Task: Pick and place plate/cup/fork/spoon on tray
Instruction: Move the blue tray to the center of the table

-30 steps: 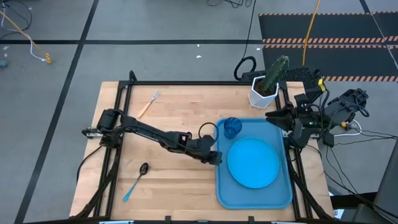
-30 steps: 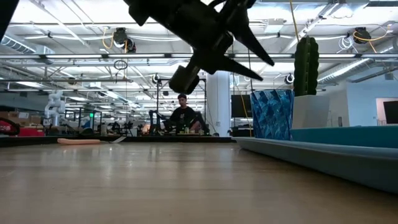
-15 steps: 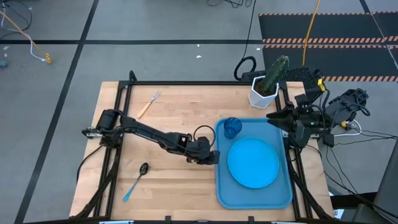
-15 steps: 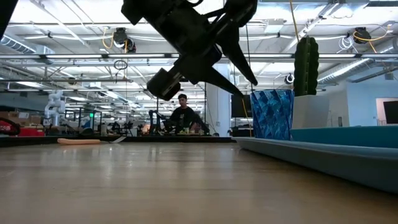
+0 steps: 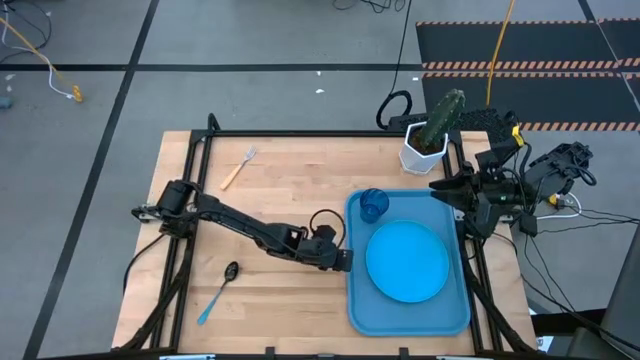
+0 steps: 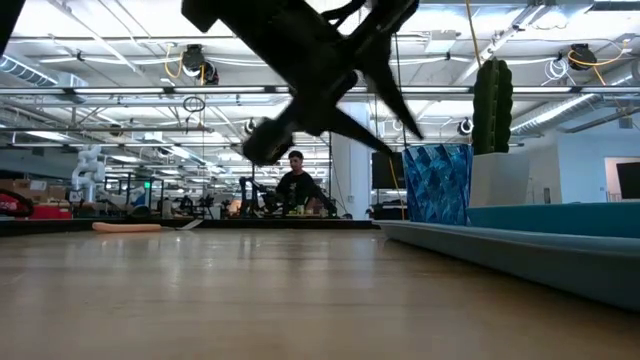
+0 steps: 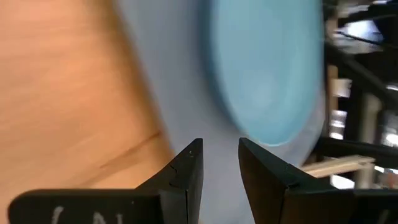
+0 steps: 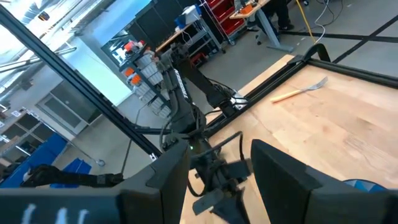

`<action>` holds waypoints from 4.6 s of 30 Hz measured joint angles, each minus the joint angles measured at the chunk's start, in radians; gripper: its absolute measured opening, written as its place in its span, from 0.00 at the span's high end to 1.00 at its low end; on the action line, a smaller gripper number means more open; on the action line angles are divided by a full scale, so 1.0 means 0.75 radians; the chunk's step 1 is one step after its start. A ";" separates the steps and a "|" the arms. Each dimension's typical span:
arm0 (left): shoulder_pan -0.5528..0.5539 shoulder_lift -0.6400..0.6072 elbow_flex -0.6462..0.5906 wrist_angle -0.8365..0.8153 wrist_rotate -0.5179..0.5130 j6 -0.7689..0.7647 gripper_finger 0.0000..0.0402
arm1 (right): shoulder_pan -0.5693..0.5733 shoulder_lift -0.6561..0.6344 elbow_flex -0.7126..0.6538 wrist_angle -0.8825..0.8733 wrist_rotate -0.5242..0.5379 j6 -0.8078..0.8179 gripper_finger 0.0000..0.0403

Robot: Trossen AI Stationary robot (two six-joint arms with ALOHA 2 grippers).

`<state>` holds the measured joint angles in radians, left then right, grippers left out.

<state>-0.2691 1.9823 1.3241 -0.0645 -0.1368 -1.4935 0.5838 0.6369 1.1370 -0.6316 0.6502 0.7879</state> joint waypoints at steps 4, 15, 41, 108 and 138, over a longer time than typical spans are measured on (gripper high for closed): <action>0.006 0.051 -0.001 0.075 0.006 0.037 0.74 | 0.001 -0.001 0.000 0.026 0.000 0.000 0.59; 0.035 0.106 0.000 0.062 0.057 0.030 0.74 | 0.001 -0.003 -0.001 0.040 -0.036 0.012 0.59; 0.047 0.200 0.000 0.111 0.141 0.009 0.40 | 0.001 -0.004 -0.001 0.061 -0.037 0.015 0.59; 0.052 0.211 0.000 0.124 0.147 0.008 0.73 | 0.001 -0.004 -0.001 0.044 -0.031 0.013 0.59; 0.083 0.205 0.003 0.026 0.400 0.138 0.86 | 0.001 -0.004 -0.001 0.023 -0.031 0.050 0.59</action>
<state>-0.2070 2.1365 1.3262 -0.0449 0.1630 -1.3902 0.5842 0.6342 1.1366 -0.6140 0.6273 0.8253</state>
